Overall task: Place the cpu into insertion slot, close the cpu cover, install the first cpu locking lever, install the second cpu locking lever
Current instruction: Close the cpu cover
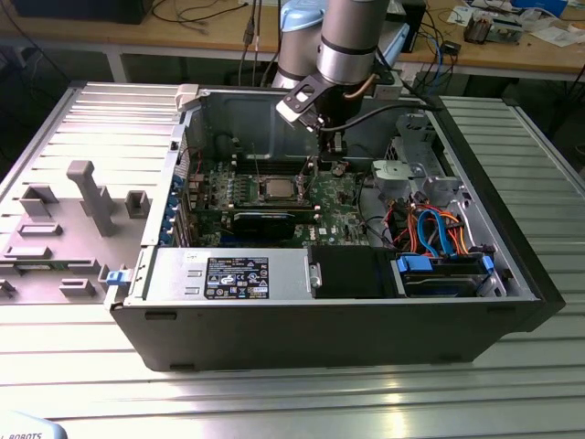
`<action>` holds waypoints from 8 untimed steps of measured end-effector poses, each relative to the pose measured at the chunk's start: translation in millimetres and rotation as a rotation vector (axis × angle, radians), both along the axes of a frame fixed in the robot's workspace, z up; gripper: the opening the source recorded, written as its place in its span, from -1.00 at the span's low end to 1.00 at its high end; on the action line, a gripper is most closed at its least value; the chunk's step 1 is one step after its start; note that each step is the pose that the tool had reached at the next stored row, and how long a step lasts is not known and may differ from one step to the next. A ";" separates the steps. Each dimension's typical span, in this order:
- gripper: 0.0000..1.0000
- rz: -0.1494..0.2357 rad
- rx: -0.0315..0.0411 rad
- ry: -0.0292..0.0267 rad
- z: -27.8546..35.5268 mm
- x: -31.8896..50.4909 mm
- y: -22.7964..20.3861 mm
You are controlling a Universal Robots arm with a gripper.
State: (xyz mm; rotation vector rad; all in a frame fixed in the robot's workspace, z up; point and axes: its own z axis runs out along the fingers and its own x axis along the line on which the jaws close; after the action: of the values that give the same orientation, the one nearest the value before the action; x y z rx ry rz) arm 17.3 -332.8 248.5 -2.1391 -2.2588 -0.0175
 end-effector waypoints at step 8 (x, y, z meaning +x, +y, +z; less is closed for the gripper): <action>-0.79 0.000 0.0000 0.0000 -0.1 -1.2 0.0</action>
State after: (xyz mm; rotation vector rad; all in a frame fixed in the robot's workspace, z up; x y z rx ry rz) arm 16.1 -332.8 248.4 -2.1391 -2.2588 -0.0174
